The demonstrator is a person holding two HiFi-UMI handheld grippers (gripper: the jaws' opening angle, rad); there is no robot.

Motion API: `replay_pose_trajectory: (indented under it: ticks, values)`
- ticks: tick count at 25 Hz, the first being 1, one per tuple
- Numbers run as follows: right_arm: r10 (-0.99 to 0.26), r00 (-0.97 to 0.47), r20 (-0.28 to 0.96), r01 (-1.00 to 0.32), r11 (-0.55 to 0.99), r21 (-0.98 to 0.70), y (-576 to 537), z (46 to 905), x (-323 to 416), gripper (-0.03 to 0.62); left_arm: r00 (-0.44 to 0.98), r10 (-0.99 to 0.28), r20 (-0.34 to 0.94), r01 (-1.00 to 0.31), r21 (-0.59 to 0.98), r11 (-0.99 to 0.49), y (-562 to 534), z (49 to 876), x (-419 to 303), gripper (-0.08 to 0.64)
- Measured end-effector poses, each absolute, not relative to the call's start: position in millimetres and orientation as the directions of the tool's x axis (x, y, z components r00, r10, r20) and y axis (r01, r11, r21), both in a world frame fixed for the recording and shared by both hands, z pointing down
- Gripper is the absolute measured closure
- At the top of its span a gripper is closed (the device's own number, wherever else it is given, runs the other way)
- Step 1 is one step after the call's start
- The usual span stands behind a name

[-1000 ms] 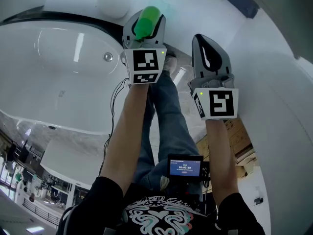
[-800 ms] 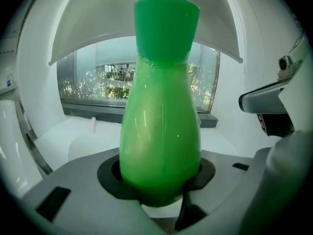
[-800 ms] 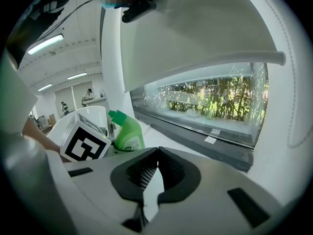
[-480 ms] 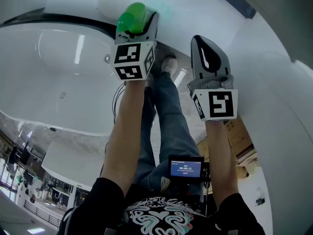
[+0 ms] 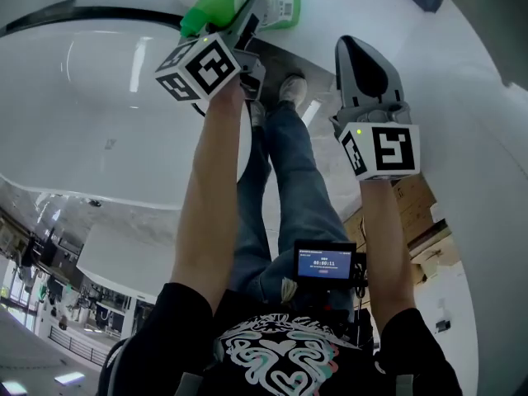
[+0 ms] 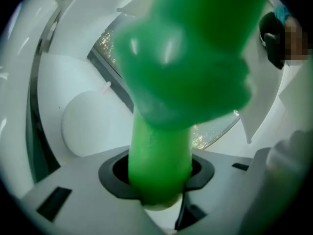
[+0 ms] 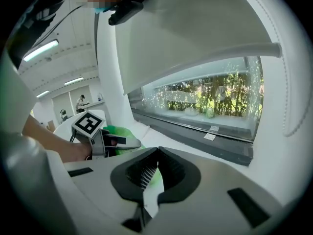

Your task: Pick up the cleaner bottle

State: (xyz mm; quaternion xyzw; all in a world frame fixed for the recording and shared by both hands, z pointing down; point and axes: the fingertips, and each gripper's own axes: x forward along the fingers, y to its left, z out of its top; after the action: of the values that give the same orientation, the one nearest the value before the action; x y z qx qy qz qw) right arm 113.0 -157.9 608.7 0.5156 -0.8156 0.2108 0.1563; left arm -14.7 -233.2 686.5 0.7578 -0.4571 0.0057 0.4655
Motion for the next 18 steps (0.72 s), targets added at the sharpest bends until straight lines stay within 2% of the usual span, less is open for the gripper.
replay_pose_trajectory:
  ticks: [8,18]
  values:
    - [-0.788,-0.394,0.473,-0.919,0.333,-0.210,-152,599,117,0.565,0.711,-0.638,0.296,-0.522,0.830,-0.196,-220,666,5,0.374]
    - [-0.783,-0.393,0.483,-0.920,0.328,-0.216,-135,595,124,0.565,0.695,-0.699,0.169,-0.323,0.942,-0.094,-202,649,-4,0.374]
